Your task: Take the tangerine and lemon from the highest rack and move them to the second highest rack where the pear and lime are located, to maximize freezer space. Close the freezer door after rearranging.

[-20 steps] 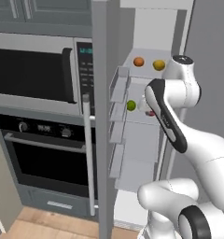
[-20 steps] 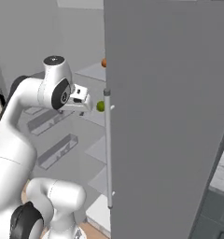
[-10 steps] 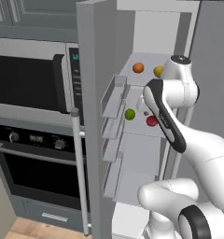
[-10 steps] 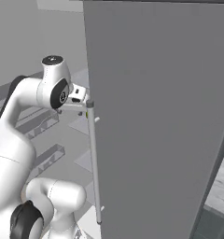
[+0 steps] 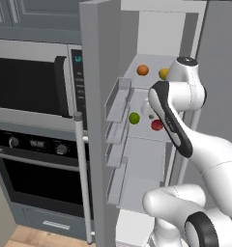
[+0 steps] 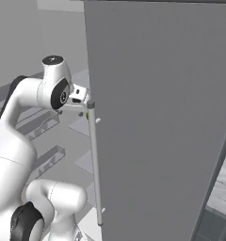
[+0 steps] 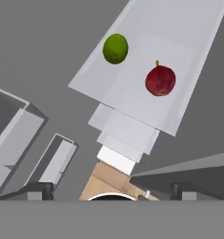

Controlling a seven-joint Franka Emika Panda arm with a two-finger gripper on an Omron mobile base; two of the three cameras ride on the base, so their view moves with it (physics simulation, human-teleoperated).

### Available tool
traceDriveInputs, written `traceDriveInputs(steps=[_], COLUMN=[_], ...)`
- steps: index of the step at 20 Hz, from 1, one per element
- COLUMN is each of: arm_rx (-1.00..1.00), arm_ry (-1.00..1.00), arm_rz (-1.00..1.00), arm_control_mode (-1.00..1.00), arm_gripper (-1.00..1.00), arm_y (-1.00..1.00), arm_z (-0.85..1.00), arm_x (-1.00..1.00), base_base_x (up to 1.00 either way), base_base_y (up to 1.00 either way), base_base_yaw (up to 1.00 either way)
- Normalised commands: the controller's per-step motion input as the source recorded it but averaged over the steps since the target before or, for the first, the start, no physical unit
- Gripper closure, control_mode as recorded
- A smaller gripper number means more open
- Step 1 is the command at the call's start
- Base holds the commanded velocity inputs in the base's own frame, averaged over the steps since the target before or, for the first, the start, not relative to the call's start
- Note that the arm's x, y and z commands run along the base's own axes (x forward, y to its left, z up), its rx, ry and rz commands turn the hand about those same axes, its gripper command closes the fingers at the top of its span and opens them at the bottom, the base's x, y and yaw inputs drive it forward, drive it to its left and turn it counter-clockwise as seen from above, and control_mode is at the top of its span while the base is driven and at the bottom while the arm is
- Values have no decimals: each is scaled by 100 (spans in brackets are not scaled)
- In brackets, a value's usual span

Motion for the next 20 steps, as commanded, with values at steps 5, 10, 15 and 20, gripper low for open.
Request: traceDriveInputs(steps=[5, 10, 15, 20], arm_rx=[2, 5, 18, 8], arm_ry=[0, 0, 0, -5], arm_rz=[-1, -7, -3, 0], arm_control_mode=[-100, -100, -100, -100], arm_gripper=[-100, -100, -100, -100], arm_y=[44, 73, 61, 44], arm_z=[0, 0, -1, 5], arm_x=[-32, -19, -5, -3], base_base_x=[0, 0, 0, 0], base_base_y=[0, 0, 0, 0], base_base_yaw=[0, 0, 0, 0])
